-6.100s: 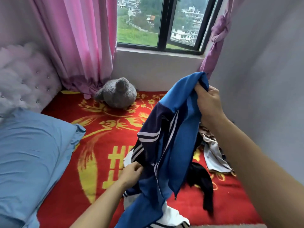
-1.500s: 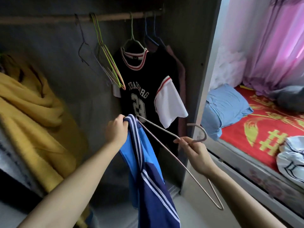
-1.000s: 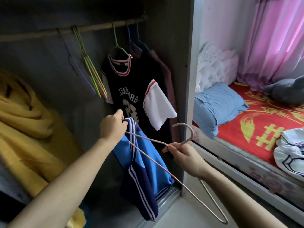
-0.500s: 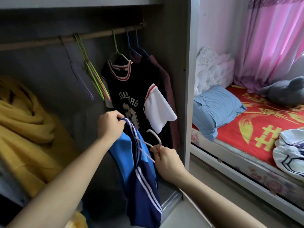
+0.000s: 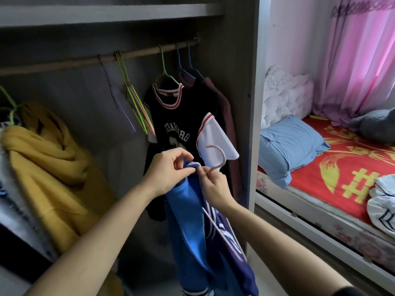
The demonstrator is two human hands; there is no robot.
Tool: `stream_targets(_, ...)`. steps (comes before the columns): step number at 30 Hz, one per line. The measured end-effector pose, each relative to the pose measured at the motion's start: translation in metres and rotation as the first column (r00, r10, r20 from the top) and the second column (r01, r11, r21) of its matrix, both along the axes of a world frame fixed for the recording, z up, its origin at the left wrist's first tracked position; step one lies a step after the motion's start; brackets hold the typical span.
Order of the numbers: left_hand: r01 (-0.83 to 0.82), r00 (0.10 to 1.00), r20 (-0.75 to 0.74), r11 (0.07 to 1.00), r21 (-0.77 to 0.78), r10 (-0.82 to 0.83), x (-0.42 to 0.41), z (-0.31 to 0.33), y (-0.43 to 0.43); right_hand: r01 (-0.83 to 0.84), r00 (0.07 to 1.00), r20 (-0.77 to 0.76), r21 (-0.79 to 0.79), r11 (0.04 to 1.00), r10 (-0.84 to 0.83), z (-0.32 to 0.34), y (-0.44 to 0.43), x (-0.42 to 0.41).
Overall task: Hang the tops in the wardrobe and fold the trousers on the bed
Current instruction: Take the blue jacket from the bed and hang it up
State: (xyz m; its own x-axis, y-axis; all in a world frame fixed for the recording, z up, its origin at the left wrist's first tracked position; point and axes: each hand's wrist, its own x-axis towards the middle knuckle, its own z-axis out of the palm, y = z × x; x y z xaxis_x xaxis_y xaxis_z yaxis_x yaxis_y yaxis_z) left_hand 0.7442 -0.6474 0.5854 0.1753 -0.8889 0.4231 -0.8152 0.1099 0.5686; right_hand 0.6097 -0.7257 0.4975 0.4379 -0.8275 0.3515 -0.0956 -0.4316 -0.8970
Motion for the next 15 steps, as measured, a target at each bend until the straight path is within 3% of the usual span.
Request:
stream_targets(1, -0.016, 0.999, 0.045, 0.999, -0.052, 0.018, 0.004, 0.002, 0.0, -0.026, 1.0, 0.004, -0.03, 0.999, 0.026, 0.007, -0.004, -0.002)
stream_targets(3, -0.122, 0.946, 0.287, 0.986, -0.115, 0.151, 0.019, 0.004, -0.004, -0.073, 0.997, -0.008, -0.079, 0.994, 0.073, 0.016, -0.01, -0.01)
stream_targets(5, -0.188, 0.883, 0.433, 0.982, -0.022, 0.179, 0.031, 0.007, -0.007, -0.107, 0.994, -0.013, -0.097, 0.989, 0.106, 0.023, -0.013, -0.022)
stream_targets(7, -0.175, 0.894, 0.436, 0.976, 0.132, 0.102, 0.033, 0.003, -0.01, -0.132, 0.991, -0.022, -0.112, 0.985, 0.13, 0.03, -0.016, -0.029)
stream_targets(8, -0.173, 0.886, 0.452, 0.978, 0.117, 0.103, 0.031, 0.0, -0.013, -0.141, 0.99, -0.031, -0.12, 0.983, 0.138, 0.033, -0.018, -0.03)
stream_targets(12, -0.236, 0.866, 0.414, 0.959, -0.156, 0.281, 0.017, 0.0, -0.02, -0.161, 0.987, -0.033, -0.084, 0.983, 0.158, 0.041, -0.023, -0.038)
stream_targets(15, -0.277, 0.865, 0.376, 0.941, -0.196, 0.333, 0.015, -0.006, -0.027, -0.107, 0.984, -0.164, -0.188, 0.976, 0.076, 0.033, -0.027, -0.047)
